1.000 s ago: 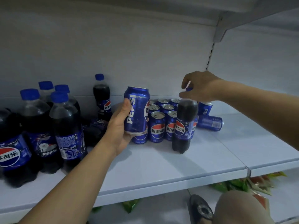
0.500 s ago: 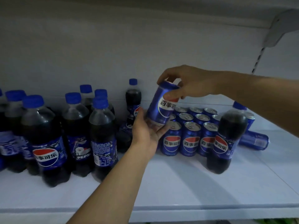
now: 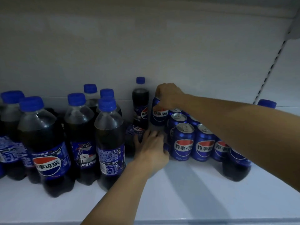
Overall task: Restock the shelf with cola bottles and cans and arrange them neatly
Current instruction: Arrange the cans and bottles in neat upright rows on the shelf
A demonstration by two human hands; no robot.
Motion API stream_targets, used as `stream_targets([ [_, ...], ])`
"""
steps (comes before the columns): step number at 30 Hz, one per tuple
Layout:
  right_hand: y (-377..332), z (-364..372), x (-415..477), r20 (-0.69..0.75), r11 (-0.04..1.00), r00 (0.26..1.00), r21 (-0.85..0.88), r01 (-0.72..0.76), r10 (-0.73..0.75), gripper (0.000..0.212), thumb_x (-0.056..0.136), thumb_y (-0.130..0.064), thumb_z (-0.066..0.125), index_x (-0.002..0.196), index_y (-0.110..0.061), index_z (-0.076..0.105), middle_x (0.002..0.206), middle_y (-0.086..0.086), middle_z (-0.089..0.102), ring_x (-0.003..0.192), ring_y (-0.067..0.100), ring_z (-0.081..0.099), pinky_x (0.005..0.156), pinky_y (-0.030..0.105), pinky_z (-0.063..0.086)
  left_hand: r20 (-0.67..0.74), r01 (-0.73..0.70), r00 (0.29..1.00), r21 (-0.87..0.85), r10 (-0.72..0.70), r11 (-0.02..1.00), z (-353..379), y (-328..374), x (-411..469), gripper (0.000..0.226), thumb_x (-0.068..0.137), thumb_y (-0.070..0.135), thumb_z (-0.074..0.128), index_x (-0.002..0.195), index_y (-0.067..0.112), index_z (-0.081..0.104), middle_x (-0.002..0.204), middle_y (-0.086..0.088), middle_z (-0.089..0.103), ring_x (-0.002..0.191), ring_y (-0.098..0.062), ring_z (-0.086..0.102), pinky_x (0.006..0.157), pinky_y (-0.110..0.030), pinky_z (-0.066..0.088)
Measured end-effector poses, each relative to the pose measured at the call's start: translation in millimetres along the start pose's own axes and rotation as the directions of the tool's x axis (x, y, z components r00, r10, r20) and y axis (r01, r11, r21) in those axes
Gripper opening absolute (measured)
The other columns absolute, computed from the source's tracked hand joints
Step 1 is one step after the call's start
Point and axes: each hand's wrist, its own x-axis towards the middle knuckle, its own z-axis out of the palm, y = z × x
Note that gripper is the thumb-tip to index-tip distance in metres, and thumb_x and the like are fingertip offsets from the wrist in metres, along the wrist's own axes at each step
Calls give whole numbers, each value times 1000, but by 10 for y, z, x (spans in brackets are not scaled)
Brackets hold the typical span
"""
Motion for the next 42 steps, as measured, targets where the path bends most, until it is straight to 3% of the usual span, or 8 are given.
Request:
stream_targets([
  [7, -85, 344, 56, -58, 998, 998, -59, -26, 23, 58, 75, -39, 85, 116, -11, 55, 118, 12, 63, 105, 29, 60, 74, 31, 41, -25, -1, 1000, -35, 1, 999, 57, -53, 63, 41, 92, 31, 53, 133, 28, 50, 147, 5, 37, 145, -19, 19, 117, -61, 8],
  [13, -135, 535, 52, -92, 998, 994, 8, -66, 67, 77, 71, -28, 89, 132, -10, 46, 130, 17, 45, 113, 35, 56, 88, 38, 50, -31, -3, 1000, -15, 3, 1000, 40, -79, 85, 44, 91, 26, 52, 134, 33, 50, 144, 4, 38, 143, -19, 21, 117, -58, 10],
  [19, -152, 521, -5, -51, 998, 998, -56, 19, -22, 45, 79, -22, 83, 116, -8, 60, 120, 16, 59, 105, 31, 62, 78, 32, 47, -9, -20, 1000, 13, 21, 1000, 36, -133, 66, 45, 93, 26, 51, 137, 33, 47, 150, 6, 34, 147, -18, 16, 118, -58, 11],
  [23, -141, 487, -67, -28, 993, 998, -106, 46, -50, 41, 83, -25, 80, 116, -9, 60, 119, 15, 61, 104, 31, 64, 75, 34, 46, 10, -5, 1000, 13, 4, 1000, 51, -132, 46, 47, 94, 26, 51, 140, 31, 46, 156, 7, 29, 151, -18, 11, 120, -59, 8],
  [28, -26, 240, -218, -61, 996, 996, -52, 67, -70, 47, 92, -40, 69, 128, -13, 54, 128, 13, 58, 111, 30, 59, 86, 37, 51, -122, 33, 991, -110, -46, 993, -47, 33, 7, 34, 91, 19, 53, 122, 30, 57, 140, 8, 46, 136, -18, 40, 116, -57, 23],
  [31, 71, -134, -430, -97, 992, 987, -19, 129, -130, 50, 92, -44, 67, 130, -14, 55, 129, 10, 57, 115, 28, 56, 91, 38, 50, -371, -115, 928, -262, 10, 958, -220, 171, -9, 28, 91, 17, 53, 116, 25, 64, 124, 3, 61, 116, -20, 58, 102, -49, 46],
  [34, 307, -659, -699, -152, 990, 978, -18, 140, -141, 46, 93, -46, 66, 127, -16, 58, 126, 7, 57, 111, 24, 54, 86, 33, 45, -561, -317, 827, -401, 43, 860, -382, 439, -75, 26, 92, 20, 50, 111, 16, 67, 112, -2, 67, 104, -20, 62, 91, -44, 52],
  [42, 1629, -1373, -1451, -306, 991, 949, -72, -109, 82, 13, 99, -35, 54, 91, -24, 57, 100, -3, 54, 90, 17, 50, 80, 25, 34, -559, -451, 819, -493, 126, 745, -349, 974, -46, 20, 95, 11, 58, 110, 19, 67, 109, 7, 68, 100, -10, 63, 88, -33, 54],
])
